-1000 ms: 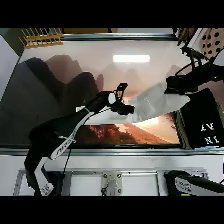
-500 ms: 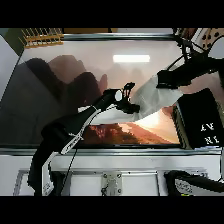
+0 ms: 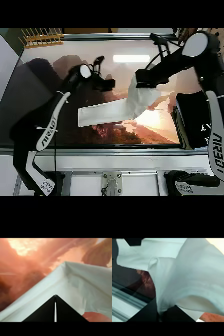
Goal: Fold the clothes and pants, and hang the long-sleeved shirts on hangers.
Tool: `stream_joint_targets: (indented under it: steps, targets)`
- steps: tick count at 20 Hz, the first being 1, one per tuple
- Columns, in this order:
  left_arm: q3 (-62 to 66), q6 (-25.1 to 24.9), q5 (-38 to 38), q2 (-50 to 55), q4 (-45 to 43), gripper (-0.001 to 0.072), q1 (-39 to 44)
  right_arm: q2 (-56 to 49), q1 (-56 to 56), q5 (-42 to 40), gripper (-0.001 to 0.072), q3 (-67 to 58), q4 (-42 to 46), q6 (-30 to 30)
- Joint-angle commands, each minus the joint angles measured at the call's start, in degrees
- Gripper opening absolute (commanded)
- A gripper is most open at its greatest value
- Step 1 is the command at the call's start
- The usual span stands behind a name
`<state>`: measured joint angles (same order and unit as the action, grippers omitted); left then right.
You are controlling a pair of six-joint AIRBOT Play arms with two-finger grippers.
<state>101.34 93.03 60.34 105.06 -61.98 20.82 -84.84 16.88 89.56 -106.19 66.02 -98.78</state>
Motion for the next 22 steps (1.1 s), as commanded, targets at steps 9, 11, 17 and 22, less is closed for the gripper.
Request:
stream_joint_targets:
  steps: [9, 11, 17, 22]
  targets:
    - [0.07, -2.71, 6.97, -12.28, 0.04, 0.0009, -20.13, -15.04, 20.72, -20.41, 0.0012, -0.37, -4.96, -7.78]
    - [0.07, -2.78, 7.37, -13.31, 0.07, 0.001, -21.57, -19.04, 23.78, -26.29, 0.0016, -0.37, -6.75, -7.67]
    - [0.07, -3.89, 6.73, -13.88, 0.0, 0.001, -22.58, -27.19, 29.75, -43.6, 0.0654, -0.37, -28.96, 9.79]
    - [-5.9, -5.4, 4.52, -19.32, -0.02, 0.001, -24.65, -18.91, 19.3, -33.55, 0.0653, 3.15, -19.12, 16.76]
